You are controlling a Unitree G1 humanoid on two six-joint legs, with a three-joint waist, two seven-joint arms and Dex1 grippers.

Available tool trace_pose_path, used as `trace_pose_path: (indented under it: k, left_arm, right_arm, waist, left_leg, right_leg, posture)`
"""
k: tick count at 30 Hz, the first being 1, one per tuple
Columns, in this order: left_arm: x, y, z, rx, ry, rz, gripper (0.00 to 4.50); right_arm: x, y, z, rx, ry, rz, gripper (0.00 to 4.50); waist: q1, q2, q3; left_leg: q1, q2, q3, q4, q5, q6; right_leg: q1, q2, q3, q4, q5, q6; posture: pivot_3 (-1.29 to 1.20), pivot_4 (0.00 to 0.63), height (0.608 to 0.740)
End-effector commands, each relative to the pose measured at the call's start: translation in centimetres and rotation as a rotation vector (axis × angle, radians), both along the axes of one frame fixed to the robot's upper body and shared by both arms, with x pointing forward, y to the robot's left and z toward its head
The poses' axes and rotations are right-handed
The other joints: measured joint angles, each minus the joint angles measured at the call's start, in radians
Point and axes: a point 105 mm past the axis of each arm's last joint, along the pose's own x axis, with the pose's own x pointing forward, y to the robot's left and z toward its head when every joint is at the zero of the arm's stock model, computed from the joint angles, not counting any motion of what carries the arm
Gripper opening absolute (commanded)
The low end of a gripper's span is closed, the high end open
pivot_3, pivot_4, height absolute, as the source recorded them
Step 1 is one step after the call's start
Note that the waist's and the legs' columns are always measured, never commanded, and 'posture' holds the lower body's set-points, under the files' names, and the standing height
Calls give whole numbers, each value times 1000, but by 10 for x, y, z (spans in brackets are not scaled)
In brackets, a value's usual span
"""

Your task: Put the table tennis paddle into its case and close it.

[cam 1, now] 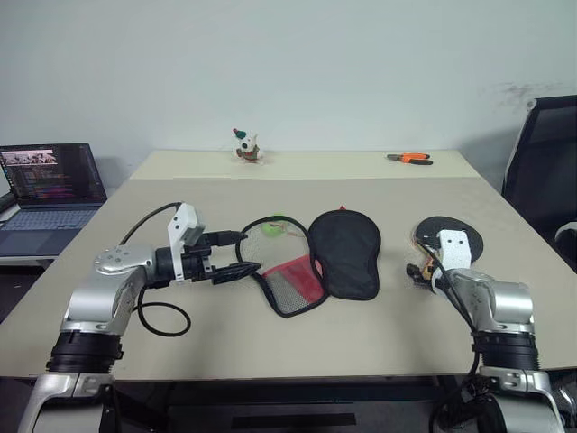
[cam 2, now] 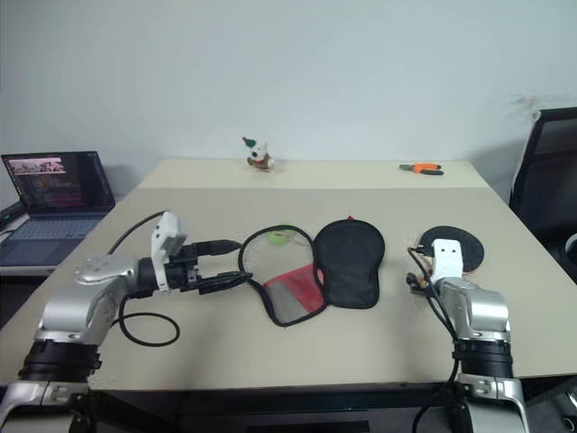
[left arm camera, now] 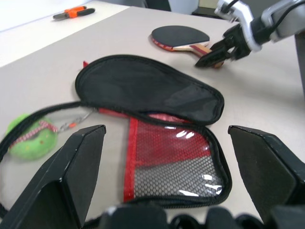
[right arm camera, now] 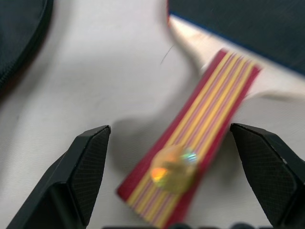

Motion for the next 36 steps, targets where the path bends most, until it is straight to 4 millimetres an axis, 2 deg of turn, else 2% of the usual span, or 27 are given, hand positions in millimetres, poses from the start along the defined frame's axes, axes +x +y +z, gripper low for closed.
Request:
trace_pose_path:
  k: [1,3,11,15,18,22,24,30,36]
  left_arm:
    - [0,-7,15,21,-57,-50,4500]
    - [2,-10,17,27,-64,-63,4500]
    - [2,-15,18,28,-72,-81,4500]
    - [1,-14,18,31,-72,-78,4500]
    - [0,-14,18,32,-73,-81,4500]
    - [-2,-17,17,30,-70,-94,4500]
    - [-3,-20,17,26,-68,-110,4500]
    - [-2,-28,14,23,-60,-142,4500]
    - [0,-35,13,16,-54,-165,4500]
  right_arm:
    - [6,-1,3,-1,-29,-27,4430]
    - [10,-3,-1,-4,-20,-36,4430]
    - [28,-35,-6,-54,-21,-98,4430]
    - [30,-37,-5,-60,-20,-52,3636]
    - [28,-31,-3,-69,-14,24,2678]
    - [17,-36,2,-100,-14,82,1407]
    - [6,-39,5,-98,-4,100,1110]
    - [-34,-40,1,-128,61,167,1110]
    - [-66,-58,-8,-156,145,154,1110]
  waist:
    - [0,0,0]
    - [-1,0,0]
    - [-3,-1,-1]
    - [-1,-2,-1]
    - [-1,-2,-1]
    - [0,-2,-1]
    - [3,-2,-1]
    - [9,-1,-1]
    - [9,-1,-1]
  left_leg:
    - [0,0,0,0,0,0]
    - [0,0,1,0,0,0]
    - [2,0,5,3,0,1]
    - [2,0,5,3,1,1]
    - [2,0,5,4,1,1]
    - [1,0,4,2,0,1]
    - [0,0,4,2,0,1]
    - [-1,0,1,1,0,2]
    - [0,-1,1,2,0,2]
  right_leg:
    - [0,1,0,0,0,0]
    - [0,1,0,0,0,0]
    - [2,1,1,0,2,4]
    - [3,0,2,-1,2,5]
    - [2,0,2,-1,3,5]
    - [1,0,2,-1,3,5]
    - [1,0,1,-2,2,4]
    - [1,0,1,-2,1,3]
    - [1,0,0,-1,-2,7]
  posture:
    - [0,150,740]
    - [0,150,740]
    - [0,150,740]
    - [0,150,740]
    - [0,150,740]
    - [0,150,740]
    - [0,150,740]
    - [0,150,740]
    - [0,150,740]
